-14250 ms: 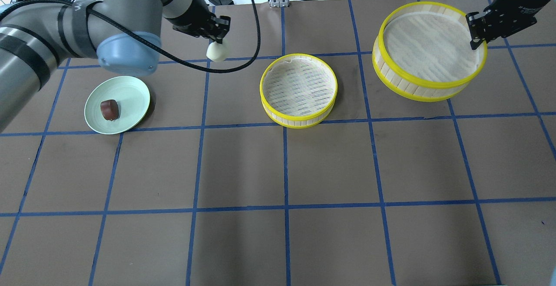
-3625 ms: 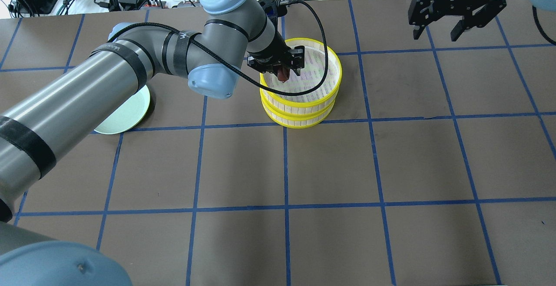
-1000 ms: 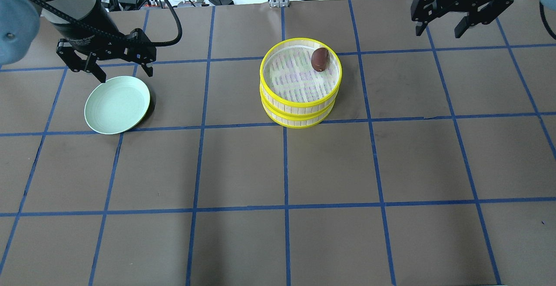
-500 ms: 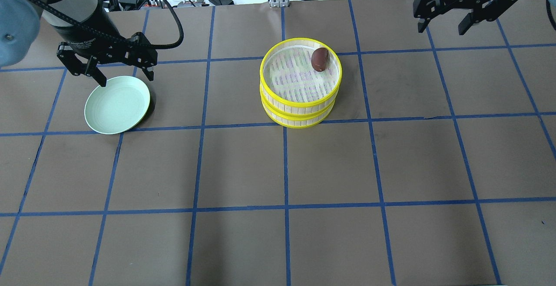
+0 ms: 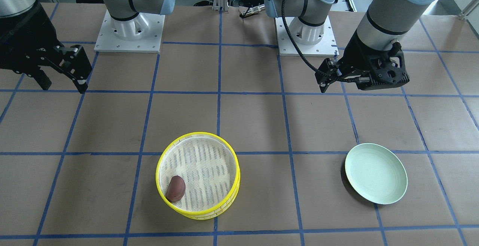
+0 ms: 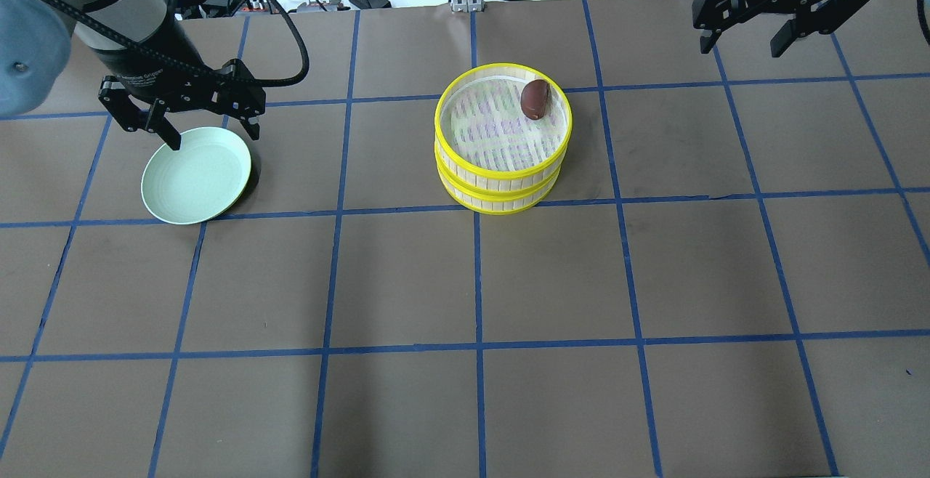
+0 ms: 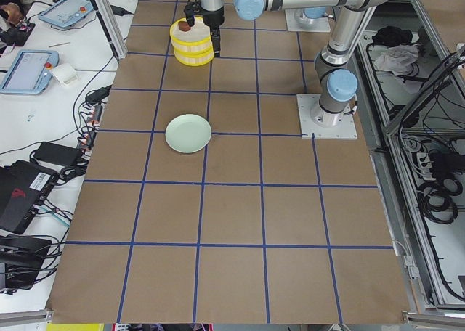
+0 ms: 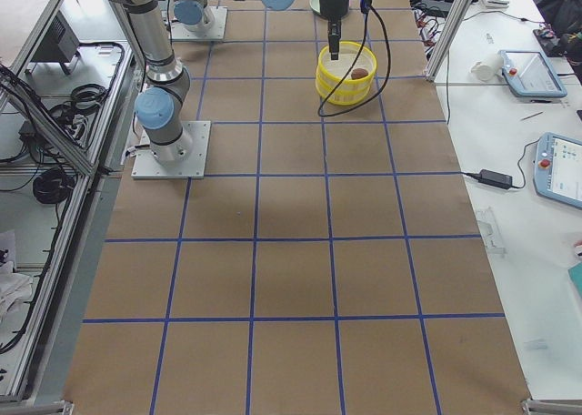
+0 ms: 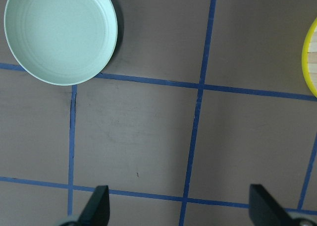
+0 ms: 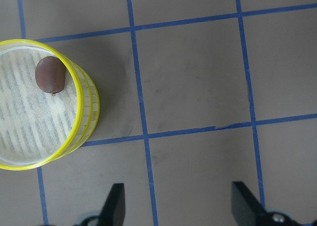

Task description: Place buns in different layers of steamer

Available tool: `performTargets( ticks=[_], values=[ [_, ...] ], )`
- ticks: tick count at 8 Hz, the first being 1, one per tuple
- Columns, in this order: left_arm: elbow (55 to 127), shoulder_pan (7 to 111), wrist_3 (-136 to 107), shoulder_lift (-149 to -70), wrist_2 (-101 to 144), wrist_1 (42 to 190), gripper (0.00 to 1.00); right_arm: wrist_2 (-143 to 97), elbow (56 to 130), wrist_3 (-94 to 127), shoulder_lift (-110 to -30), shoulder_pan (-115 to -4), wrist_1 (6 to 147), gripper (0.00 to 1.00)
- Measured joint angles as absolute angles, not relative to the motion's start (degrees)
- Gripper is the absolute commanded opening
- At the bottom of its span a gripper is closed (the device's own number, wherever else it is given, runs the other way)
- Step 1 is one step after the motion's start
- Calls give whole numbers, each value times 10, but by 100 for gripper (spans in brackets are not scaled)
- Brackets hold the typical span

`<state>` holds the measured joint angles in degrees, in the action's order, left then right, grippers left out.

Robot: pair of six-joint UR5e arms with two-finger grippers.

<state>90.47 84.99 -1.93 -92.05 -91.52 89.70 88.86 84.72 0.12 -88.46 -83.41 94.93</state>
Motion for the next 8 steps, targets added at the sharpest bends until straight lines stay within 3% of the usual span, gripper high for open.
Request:
performTargets(
  ticks=[8],
  values=[
    [921,850,-20,-915,-918,897,100,887,848,5,-892,-834,946,79]
  ],
)
